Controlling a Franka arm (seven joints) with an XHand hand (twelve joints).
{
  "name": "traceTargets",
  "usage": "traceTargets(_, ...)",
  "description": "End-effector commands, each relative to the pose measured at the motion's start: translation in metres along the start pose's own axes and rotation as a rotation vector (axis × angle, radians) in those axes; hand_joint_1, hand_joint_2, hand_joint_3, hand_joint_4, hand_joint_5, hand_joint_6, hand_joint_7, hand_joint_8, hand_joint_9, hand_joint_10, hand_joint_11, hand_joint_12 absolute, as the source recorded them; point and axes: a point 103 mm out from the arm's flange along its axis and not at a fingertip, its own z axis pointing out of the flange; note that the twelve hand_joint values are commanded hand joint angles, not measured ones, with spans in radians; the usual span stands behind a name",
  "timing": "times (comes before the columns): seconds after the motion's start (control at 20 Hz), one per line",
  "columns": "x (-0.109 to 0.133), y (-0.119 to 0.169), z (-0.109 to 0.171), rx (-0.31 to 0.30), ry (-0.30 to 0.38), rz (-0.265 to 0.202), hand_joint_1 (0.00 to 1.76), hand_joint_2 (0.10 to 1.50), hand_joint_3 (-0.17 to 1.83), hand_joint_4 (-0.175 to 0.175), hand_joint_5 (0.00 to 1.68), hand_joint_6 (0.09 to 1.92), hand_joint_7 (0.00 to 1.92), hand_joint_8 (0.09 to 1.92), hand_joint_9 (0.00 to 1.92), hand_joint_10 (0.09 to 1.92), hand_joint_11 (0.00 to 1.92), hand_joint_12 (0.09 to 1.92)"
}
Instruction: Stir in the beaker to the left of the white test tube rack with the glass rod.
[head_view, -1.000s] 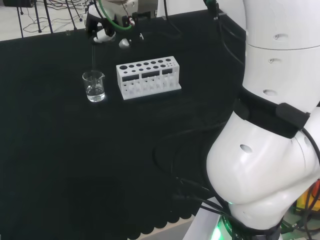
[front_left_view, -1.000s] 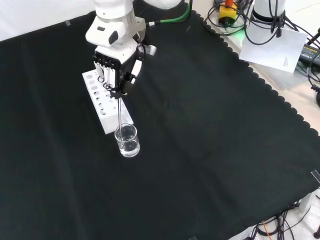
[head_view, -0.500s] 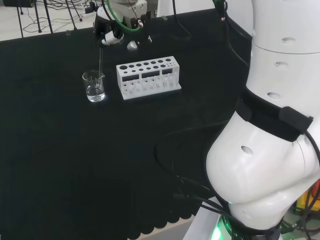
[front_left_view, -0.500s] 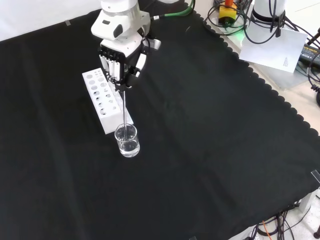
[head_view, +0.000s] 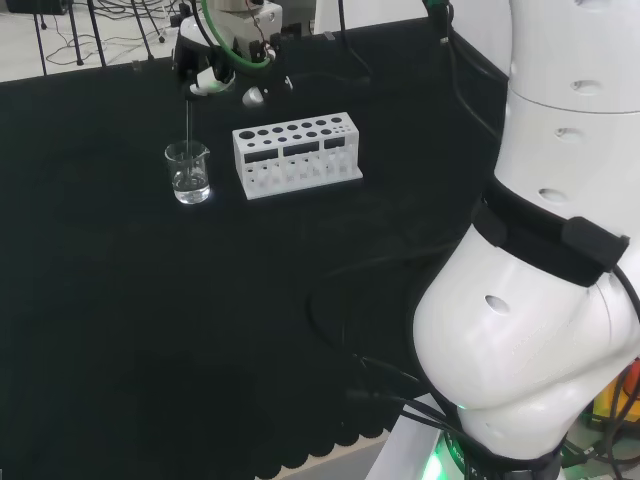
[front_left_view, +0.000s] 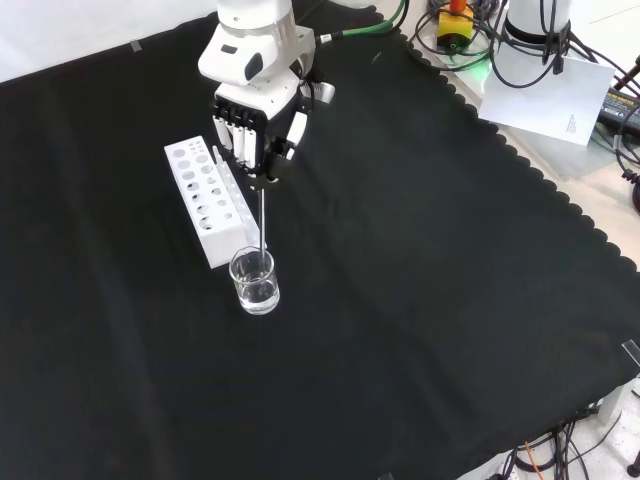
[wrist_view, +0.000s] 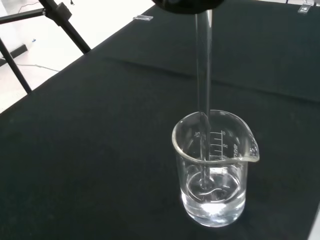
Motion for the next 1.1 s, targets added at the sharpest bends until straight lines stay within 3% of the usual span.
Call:
traceTargets(0.05,0.004,0.017,0.003,0.000,-0.006,-0.019,1.31,1.10,-0.17,-0.175,1.28,0.18,1.22,0.93,1.86,0.51,1.56,0.50)
traceTargets(0.35,-0.013,0.028,0.006,0.000,0.000,-0.009,1.31,1.10,-0.17,-0.175,1.28,0.18,1.22,0.93,1.86,0.51,1.56,0.50)
traceTargets(0.7,-0.030,0.017,-0.001,-0.005,0.006,0.018,1.31,1.10,-0.17,-0.175,1.28,0.18,1.22,0.93,1.86,0.51,1.56,0.50)
traceTargets(1.1,-0.023,-0.005,-0.002,0.009,0.003,0.029,1.31,1.10,-0.17,-0.175,1.28,0.18,1.22,0.93,1.86,0.51,1.56,0.50)
